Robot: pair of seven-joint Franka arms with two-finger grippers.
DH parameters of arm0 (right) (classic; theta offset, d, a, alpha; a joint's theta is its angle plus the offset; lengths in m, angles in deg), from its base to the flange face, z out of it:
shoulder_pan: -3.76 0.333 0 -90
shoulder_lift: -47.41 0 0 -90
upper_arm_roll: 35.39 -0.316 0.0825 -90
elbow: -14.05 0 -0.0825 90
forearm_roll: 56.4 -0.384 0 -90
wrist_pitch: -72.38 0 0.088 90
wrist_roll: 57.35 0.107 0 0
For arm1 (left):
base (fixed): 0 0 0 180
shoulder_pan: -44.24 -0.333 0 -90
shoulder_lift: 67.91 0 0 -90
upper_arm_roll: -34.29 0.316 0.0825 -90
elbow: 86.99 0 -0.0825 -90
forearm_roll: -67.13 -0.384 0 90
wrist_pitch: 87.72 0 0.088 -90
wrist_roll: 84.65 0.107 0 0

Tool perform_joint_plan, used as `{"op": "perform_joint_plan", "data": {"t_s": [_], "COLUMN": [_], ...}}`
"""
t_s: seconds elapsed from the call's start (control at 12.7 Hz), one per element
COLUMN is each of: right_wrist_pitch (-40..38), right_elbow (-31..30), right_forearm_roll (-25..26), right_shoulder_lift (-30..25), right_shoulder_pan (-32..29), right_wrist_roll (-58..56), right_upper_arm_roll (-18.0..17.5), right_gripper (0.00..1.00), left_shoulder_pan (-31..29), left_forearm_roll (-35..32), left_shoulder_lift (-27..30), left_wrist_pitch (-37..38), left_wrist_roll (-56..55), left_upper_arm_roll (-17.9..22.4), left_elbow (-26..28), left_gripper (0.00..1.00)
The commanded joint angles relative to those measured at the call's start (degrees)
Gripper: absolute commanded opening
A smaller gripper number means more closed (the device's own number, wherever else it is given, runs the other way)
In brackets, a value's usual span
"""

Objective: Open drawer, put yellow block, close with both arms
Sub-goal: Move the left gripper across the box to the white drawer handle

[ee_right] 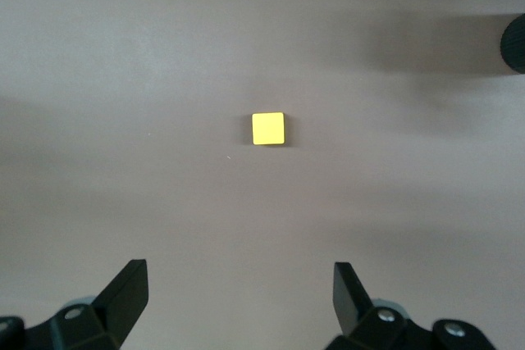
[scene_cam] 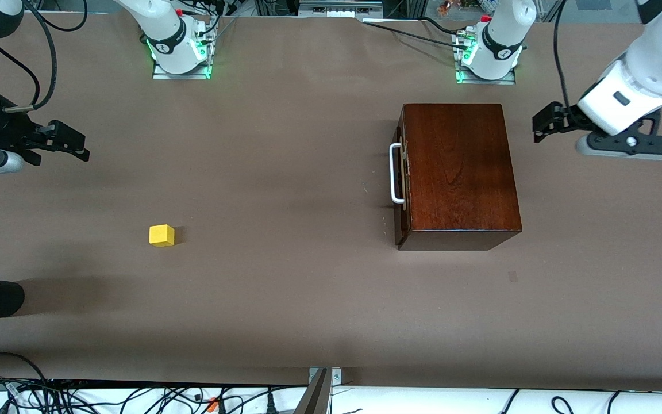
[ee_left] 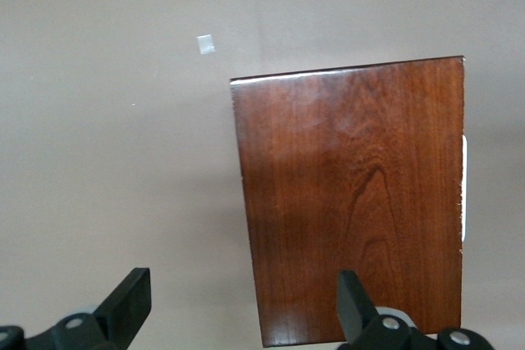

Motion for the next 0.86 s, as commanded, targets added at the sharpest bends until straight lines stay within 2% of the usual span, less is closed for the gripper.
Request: {"op": "perform_joint_plan", "data": {"t_s": [0.0, 0.24, 0.47, 0.79], "right_wrist_pitch": [-0.69, -0.69, -0.69, -0.77], "right_elbow": [1.65, 1.65, 1.56, 1.65], "right_forearm_roll": [0.09, 0.09, 0.09, 0.0], "right_shoulder_lift": [0.71, 0.71, 0.71, 0.62], "right_shoulder_pan": [-0.29, -0.29, -0.29, -0.2], "right_wrist_roll": [-0.04, -0.04, -0.04, 0.66], "right_upper_arm_roll": [-0.18, -0.18, -0.18, -0.27], "right_gripper": [1.0, 1.0, 1.0, 1.0], "left_shoulder_pan": [0.94, 4.79, 12.68, 25.78], "left_forearm_roll": [0.66, -0.05, 0.04, -3.37], "left_shoulder_lift": [-1.98, -4.26, -7.42, -18.12], "left_wrist_pitch": [1.53, 0.92, 0.56, -1.37], "left_wrist_roll": [0.32, -2.3, -14.31, -28.39], "left_upper_arm_roll": [0.13, -1.19, -1.54, -1.45], "left_elbow": [-2.41, -2.58, -3.11, -11.96], "left_gripper": [1.0, 1.0, 1.0, 1.0]}}
